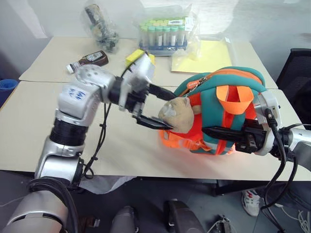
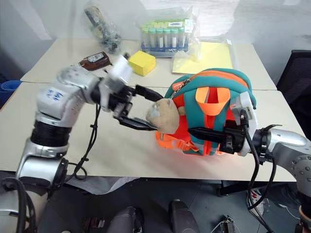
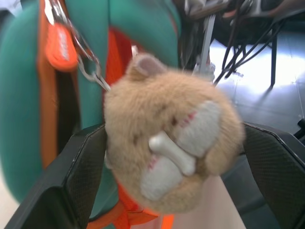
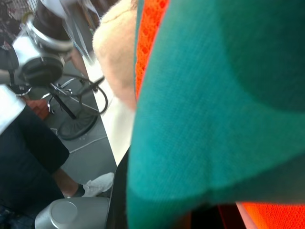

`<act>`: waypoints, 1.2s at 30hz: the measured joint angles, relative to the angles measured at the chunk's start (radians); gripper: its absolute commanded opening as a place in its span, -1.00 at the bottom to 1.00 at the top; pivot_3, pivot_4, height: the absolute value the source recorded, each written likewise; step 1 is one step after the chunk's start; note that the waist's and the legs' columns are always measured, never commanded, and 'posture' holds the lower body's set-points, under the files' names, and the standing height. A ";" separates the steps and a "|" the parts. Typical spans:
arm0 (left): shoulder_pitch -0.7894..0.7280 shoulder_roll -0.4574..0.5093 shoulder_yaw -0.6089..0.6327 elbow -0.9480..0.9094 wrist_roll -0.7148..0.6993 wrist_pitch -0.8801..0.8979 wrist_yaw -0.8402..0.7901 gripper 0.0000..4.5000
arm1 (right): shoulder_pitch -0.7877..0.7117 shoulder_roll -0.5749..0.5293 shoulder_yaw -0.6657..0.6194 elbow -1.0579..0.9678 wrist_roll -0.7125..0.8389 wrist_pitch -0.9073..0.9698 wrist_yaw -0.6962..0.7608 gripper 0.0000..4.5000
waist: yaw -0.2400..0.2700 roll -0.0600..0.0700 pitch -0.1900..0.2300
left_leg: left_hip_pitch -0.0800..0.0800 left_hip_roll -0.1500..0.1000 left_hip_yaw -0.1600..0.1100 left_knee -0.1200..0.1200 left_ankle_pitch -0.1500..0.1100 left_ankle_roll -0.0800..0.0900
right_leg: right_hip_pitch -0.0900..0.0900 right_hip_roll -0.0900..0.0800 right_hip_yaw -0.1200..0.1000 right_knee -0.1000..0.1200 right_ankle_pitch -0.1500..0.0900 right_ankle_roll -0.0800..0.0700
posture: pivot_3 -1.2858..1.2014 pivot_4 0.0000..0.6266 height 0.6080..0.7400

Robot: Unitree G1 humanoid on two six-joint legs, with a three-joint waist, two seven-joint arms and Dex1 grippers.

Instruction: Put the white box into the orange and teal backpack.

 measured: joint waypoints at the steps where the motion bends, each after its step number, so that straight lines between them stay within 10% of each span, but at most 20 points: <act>1: 0.006 -0.002 -0.019 -0.004 0.015 -0.016 0.009 1.00 | 0.000 0.000 0.000 0.000 0.004 0.000 -0.005 -1.00 | 0.000 0.000 0.000 | 0.000 0.000 0.000 0.000 0.000 0.000 | 0.000 0.000 0.000 0.000 0.000 0.000 | 0.03 -0.52 1.00; 17: 0.005 -0.076 0.037 0.081 -0.012 -0.044 0.081 -0.74 | 0.041 0.007 -0.002 -0.017 0.034 -0.023 -0.049 -1.00 | 0.001 0.000 0.000 | -0.001 0.000 -0.001 0.000 0.000 0.001 | 0.000 0.000 -0.001 -0.001 0.000 0.000 | 0.03 -0.52 1.00; 26: -0.103 0.089 0.075 0.304 -0.003 -0.109 -0.015 -0.81 | 0.091 0.006 -0.027 -0.020 0.030 -0.043 -0.052 -1.00 | 0.000 0.000 0.000 | 0.000 0.000 0.000 -0.001 0.000 0.000 | 0.000 0.000 -0.001 -0.001 0.000 0.000 | 0.03 -0.52 1.00; 36: 0.049 0.128 -0.125 0.527 0.382 -0.751 0.012 -0.81 | 0.133 0.006 -0.041 -0.035 0.018 -0.058 -0.050 -1.00 | 0.008 0.000 0.000 | -0.001 -0.001 0.001 -0.001 -0.002 0.003 | 0.000 -0.003 -0.001 -0.003 0.000 0.000 | 0.03 -0.52 1.00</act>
